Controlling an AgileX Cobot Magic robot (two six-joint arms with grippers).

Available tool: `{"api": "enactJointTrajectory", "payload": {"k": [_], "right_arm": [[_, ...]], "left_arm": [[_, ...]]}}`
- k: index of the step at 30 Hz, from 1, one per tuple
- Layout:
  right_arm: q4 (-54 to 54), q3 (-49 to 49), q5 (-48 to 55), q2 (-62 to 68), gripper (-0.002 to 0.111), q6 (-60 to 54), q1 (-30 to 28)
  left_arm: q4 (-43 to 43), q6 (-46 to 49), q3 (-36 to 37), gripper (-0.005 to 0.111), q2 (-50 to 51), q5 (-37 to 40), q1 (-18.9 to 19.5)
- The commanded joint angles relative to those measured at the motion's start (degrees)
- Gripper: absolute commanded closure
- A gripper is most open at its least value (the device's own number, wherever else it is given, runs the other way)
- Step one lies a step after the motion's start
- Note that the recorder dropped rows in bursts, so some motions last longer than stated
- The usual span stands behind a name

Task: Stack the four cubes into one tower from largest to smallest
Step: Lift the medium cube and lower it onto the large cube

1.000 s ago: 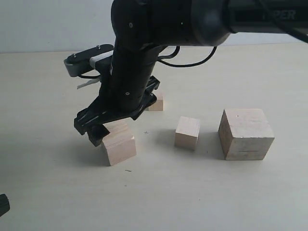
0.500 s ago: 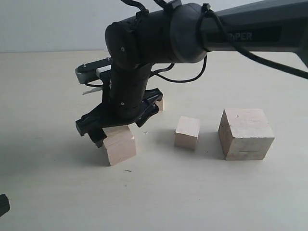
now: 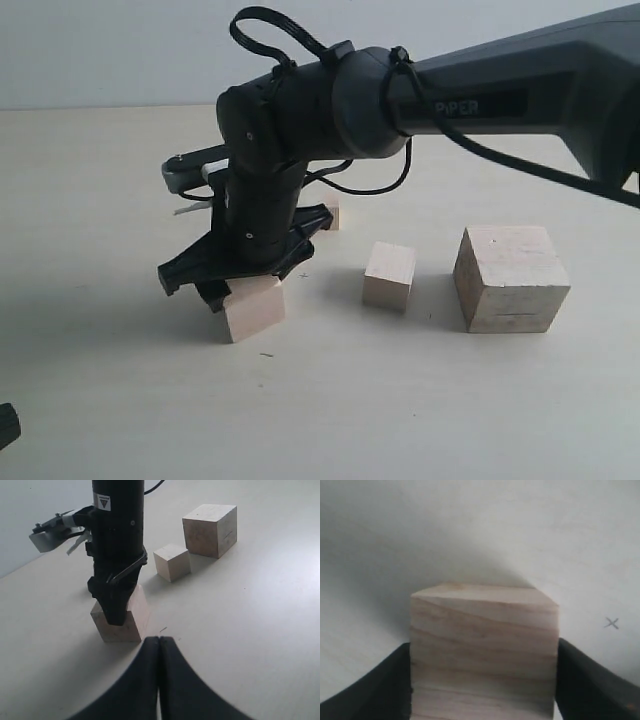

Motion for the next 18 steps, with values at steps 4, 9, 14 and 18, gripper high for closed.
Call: {"api": "enactJointTrajectory", "payload": {"k": [4,9,14,18], "right_arm": [[-0.5,-0.4,-0.6,-2.9,0.097,-8.6,0.1],[-0.6,-0.4,5.4,-9.5,0.108,-21.0,0.1],[-3.1,-0.4,12.8,-17.2,0.108,-31.4,-0.3],[-5.0,1.2,19.8,-23.5,0.108,-38.2,-2.0]], "left_arm": [[-0.2,-0.2,0.0,0.107,-0.4,-0.4,0.1],[-0.2,-0.2,0.0,0.107,-0.4,-0.4,0.1],[-0.2,-0.2,0.0,0.107,-0.4,-0.4,0.1],[-0.2,-0.2,0.0,0.107,-0.4,-0.4,0.1]]}}
